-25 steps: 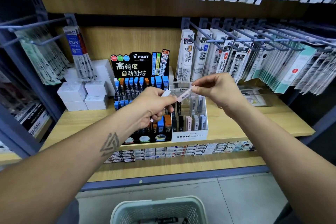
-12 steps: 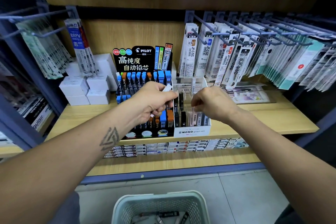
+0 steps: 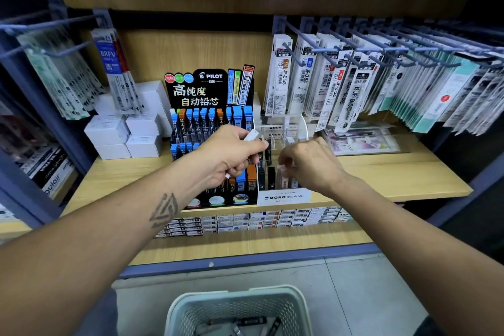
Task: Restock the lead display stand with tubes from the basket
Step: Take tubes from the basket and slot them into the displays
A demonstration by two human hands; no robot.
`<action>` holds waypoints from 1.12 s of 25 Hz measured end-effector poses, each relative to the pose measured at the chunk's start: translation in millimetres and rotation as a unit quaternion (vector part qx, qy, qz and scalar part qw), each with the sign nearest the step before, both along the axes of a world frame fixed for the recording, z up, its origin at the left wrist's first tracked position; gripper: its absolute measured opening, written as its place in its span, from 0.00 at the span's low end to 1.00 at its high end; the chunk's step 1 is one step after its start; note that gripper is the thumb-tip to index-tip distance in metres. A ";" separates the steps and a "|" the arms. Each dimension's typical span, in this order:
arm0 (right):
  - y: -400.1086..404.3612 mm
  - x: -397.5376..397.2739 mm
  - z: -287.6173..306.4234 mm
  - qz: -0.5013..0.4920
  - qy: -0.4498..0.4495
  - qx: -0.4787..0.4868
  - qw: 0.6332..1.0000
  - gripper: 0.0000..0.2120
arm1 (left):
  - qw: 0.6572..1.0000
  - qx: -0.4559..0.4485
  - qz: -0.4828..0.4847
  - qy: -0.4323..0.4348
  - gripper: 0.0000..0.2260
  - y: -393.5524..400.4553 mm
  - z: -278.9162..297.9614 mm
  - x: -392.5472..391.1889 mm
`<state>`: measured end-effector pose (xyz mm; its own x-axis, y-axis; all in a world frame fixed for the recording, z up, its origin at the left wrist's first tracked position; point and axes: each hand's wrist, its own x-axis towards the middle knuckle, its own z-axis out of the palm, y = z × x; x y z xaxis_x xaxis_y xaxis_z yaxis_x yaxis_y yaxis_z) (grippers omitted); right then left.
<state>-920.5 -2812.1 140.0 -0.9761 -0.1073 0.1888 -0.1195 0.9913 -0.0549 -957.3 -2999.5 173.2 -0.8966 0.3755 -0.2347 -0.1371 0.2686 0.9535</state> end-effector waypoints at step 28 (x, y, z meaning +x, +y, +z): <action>-3.9 -1.6 1.8 -0.005 -0.047 0.039 0.998 0.16 | 1.000 -0.004 -0.006 -0.002 0.10 1.6 -2.4 2.8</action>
<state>-922.1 -2816.0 141.8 -0.9901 -0.1087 0.0886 -0.1081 0.9941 0.0117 -954.6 -2997.8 170.8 -0.8912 0.3843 -0.2412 -0.1376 0.2777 0.9508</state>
